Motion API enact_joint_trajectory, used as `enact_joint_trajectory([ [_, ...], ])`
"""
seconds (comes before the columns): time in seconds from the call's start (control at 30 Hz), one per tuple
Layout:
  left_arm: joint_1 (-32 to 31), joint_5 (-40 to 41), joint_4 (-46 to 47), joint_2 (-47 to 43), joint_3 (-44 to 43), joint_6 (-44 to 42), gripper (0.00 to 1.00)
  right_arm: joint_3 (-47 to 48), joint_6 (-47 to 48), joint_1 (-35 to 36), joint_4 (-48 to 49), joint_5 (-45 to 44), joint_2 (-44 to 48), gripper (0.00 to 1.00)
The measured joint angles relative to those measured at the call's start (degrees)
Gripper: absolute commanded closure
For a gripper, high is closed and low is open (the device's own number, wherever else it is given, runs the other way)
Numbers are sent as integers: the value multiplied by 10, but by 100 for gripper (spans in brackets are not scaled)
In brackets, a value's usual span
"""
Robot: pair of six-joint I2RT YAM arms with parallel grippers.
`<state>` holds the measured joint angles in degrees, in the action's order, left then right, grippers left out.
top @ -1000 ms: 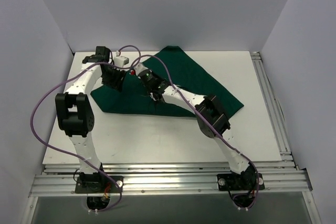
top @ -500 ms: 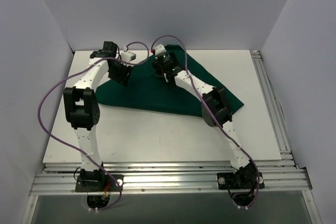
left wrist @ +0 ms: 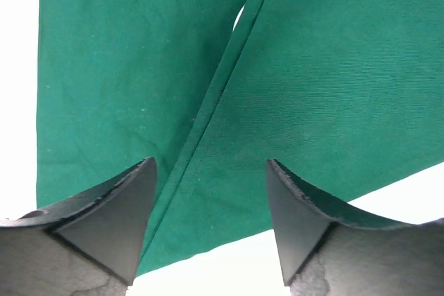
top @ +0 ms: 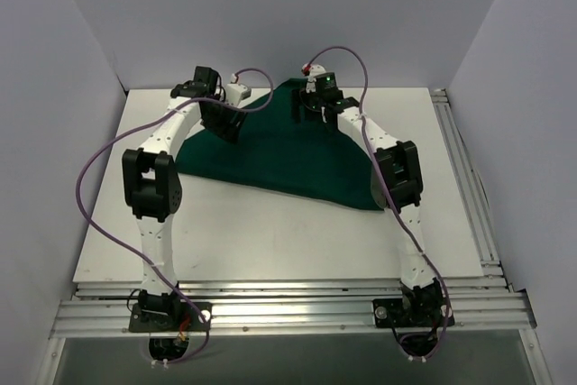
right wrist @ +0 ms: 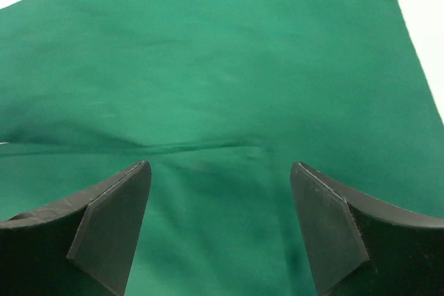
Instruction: Prepare the surgical pack
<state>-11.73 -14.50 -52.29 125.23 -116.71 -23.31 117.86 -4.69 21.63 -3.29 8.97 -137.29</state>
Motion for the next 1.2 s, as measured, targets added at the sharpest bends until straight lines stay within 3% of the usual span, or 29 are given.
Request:
enact_joint_trajectory([
  [0.2, 6, 3, 7, 18, 0, -2, 22, 27, -8, 20, 6, 74, -6, 23],
  [0.33, 28, 2, 14, 29, -2, 10, 33, 29, -18, 29, 16, 82, -6, 34],
  [0.53, 66, 1, 18, 50, -3, 19, 42, -43, -26, 15, 43, 95, 7, 74],
  [0.77, 68, -1, 40, 33, 118, 20, 53, -56, -19, 12, 42, 178, 3, 96],
  [1.2, 80, 16, 66, -69, 285, 19, 56, -52, 2, 35, 55, 269, -48, 100],
])
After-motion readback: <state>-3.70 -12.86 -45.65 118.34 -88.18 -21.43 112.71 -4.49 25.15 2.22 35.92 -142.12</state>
